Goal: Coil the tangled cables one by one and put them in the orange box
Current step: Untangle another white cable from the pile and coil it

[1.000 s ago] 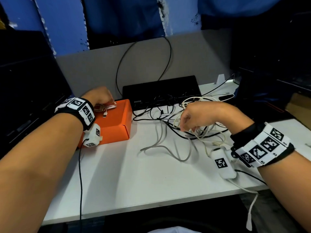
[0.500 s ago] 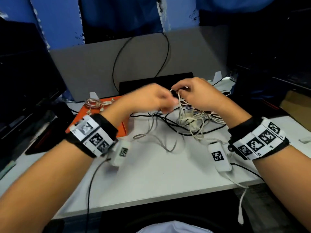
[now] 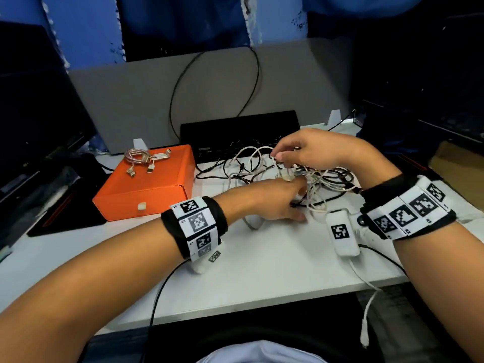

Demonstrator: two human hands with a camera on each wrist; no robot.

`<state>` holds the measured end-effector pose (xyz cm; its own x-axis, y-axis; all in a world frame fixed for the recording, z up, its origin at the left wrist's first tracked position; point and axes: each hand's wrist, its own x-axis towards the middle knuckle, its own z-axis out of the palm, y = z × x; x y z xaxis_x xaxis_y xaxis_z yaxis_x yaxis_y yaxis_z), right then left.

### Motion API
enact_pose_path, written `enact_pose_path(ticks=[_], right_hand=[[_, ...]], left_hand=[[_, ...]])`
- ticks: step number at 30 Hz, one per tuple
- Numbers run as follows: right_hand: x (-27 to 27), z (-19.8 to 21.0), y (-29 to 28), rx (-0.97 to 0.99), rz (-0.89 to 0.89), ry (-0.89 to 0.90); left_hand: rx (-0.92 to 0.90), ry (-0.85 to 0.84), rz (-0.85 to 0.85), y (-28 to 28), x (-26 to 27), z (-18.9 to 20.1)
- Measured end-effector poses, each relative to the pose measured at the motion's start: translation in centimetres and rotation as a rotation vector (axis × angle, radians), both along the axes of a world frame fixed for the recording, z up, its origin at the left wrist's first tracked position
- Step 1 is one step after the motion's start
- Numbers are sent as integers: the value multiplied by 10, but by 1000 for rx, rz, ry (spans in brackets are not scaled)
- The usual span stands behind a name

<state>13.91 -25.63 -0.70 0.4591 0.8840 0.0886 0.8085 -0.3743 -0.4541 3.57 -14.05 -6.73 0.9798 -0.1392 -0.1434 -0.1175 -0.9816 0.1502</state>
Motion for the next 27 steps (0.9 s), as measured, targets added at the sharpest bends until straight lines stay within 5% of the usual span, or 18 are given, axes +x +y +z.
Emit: enact_pose_path(ticks=[3,8,14,19,23,27], right_hand=[[3,3,-2,20,-11,2],[-1,6,-4,17,6,54],[-4,3,-3,-39,12,46],[-12,-7,6,-203,60,95],[-15,-18,17,-244,86,91],[-10,-19,18,-233,73,77]], left_hand=[[18,12,-93,-10,-1,4],[305,45,-106,-9,11,10],[135,-156,309,64,24,33],[-294,-282,605,115,19,48],[-475,-208,525,115,11,51],[-281,-153,516,112,-2,58]])
